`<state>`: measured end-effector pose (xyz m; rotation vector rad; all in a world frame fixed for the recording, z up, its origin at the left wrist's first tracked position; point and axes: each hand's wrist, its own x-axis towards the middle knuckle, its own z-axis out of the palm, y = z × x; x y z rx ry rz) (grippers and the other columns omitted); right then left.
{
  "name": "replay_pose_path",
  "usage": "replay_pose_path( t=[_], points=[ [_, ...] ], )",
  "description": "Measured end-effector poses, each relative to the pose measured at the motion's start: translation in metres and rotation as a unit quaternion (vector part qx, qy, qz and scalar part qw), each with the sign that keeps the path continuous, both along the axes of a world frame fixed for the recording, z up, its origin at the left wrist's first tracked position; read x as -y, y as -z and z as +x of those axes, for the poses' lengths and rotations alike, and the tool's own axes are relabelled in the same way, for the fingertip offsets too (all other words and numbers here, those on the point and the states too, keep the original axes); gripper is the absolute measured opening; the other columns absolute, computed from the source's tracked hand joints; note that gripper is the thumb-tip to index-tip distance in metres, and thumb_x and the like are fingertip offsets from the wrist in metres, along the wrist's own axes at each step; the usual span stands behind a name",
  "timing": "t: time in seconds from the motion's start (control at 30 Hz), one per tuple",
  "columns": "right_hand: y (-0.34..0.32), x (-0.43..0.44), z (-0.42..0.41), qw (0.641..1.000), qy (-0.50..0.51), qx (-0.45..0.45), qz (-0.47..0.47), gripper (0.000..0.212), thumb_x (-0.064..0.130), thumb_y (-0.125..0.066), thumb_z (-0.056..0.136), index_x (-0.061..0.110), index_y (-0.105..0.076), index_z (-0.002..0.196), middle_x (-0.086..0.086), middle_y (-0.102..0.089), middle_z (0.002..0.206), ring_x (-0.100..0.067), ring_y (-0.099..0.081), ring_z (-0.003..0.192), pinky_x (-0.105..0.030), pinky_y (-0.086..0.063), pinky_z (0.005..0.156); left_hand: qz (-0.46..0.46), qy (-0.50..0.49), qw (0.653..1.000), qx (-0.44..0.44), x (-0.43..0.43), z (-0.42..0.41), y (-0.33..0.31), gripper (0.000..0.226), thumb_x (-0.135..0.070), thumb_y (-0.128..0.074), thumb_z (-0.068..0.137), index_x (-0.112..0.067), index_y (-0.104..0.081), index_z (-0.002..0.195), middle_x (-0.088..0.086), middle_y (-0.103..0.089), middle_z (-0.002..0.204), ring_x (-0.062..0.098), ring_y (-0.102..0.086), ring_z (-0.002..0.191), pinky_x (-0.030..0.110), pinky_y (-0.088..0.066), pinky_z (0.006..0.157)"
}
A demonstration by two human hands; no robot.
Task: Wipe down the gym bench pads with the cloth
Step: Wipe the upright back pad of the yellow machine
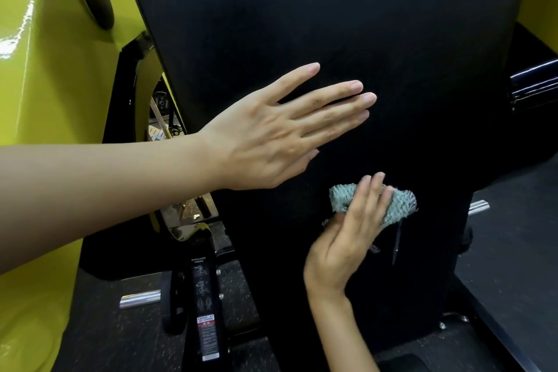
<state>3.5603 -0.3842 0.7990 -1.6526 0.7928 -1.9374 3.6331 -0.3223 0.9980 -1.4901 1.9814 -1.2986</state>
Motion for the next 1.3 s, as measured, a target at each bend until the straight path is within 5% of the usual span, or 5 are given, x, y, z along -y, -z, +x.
replay_pose_path(
  t=[0.4,0.53,0.7,0.93,1.3],
  points=[
    [0.018,-0.054,0.019,0.923,-0.113,-0.22,-0.293,0.069,0.008,-0.05,0.091,0.024,-0.026,0.154,0.013,-0.013,0.164,-0.009,-0.02,0.149,-0.041,-0.013,0.122,-0.003,-0.019,0.996,0.09,0.003,-0.003,-0.005,0.058,-0.03,-0.013,0.104,-0.01,-0.003,0.158,0.005,-0.005,0.166,0.021,-0.006,0.153,0.046,-0.005,0.122],
    [0.013,-0.014,0.0,0.94,-0.099,-0.189,-0.266,0.071,0.006,-0.04,0.093,0.028,-0.018,0.157,0.015,-0.012,0.164,-0.009,-0.021,0.149,-0.045,-0.027,0.116,-0.015,-0.006,0.995,0.095,0.004,-0.002,-0.004,0.058,-0.03,-0.014,0.104,-0.01,-0.003,0.158,0.005,-0.005,0.166,0.02,-0.006,0.153,0.045,-0.004,0.122],
    [0.02,0.039,-0.025,0.972,-0.022,-0.153,-0.178,0.044,0.011,-0.027,0.106,0.008,-0.03,0.15,0.008,-0.013,0.164,-0.019,-0.016,0.151,-0.044,-0.014,0.123,-0.012,-0.002,0.996,0.092,0.004,-0.002,-0.003,0.058,-0.031,-0.013,0.104,-0.01,-0.004,0.158,0.005,-0.004,0.166,0.02,-0.005,0.153,0.046,-0.004,0.122],
    [0.019,0.022,-0.013,1.0,-0.012,-0.017,0.005,0.051,-0.006,-0.033,0.098,-0.003,-0.028,0.149,-0.013,-0.025,0.158,-0.029,-0.012,0.152,-0.049,-0.016,0.122,-0.017,-0.006,0.996,0.089,0.005,-0.003,0.0,0.059,-0.031,-0.011,0.104,-0.011,-0.001,0.158,0.006,-0.003,0.166,0.022,-0.005,0.153,0.047,-0.005,0.122],
    [0.063,-0.075,0.02,0.942,-0.113,-0.215,-0.23,0.072,0.01,-0.045,0.095,0.025,-0.013,0.158,0.012,-0.01,0.165,-0.013,-0.011,0.152,-0.049,-0.015,0.121,-0.006,-0.009,0.997,0.072,0.007,-0.007,0.004,0.059,-0.031,-0.014,0.104,-0.01,-0.001,0.158,0.006,-0.002,0.166,0.024,-0.003,0.153,0.047,0.0,0.121]
  ],
)
